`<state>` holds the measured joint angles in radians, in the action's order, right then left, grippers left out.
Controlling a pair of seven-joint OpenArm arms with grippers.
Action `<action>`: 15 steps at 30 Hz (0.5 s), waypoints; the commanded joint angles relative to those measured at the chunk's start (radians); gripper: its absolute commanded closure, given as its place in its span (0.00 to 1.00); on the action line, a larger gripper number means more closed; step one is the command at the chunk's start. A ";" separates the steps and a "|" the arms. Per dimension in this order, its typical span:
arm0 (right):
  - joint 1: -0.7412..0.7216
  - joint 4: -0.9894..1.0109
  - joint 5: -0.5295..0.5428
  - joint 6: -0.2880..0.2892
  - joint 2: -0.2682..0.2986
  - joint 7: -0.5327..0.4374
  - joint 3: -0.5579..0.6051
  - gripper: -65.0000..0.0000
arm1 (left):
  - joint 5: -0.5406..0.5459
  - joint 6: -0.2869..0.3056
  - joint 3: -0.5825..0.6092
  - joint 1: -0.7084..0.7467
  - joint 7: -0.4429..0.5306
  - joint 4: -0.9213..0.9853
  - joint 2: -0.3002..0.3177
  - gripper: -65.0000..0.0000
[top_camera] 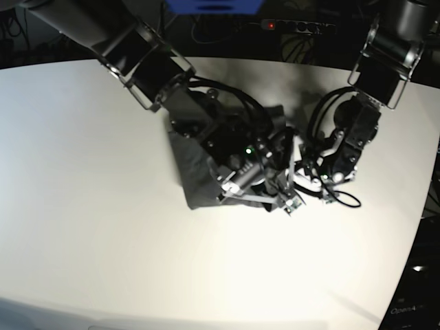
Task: Fold the T-shirt properly
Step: 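Press the folded stack flat with the right gripper and release it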
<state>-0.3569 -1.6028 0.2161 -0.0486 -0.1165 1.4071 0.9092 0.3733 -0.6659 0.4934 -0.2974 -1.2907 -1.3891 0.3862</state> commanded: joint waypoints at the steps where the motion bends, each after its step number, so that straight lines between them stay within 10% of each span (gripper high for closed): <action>1: -0.012 -0.020 0.004 0.005 -0.018 -0.011 0.001 1.00 | -0.004 -0.002 -0.005 -0.015 -0.005 -0.006 0.012 0.95; 15: -0.008 0.023 0.003 0.005 0.001 -0.041 0.001 0.96 | -0.004 -0.002 -0.005 -0.015 -0.007 -0.006 0.012 0.95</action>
<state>-0.3405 -1.5650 0.2184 -0.0486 -0.0990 1.3781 0.9138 0.3737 -0.6659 0.4934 -0.2985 -1.2942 -1.3888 0.3908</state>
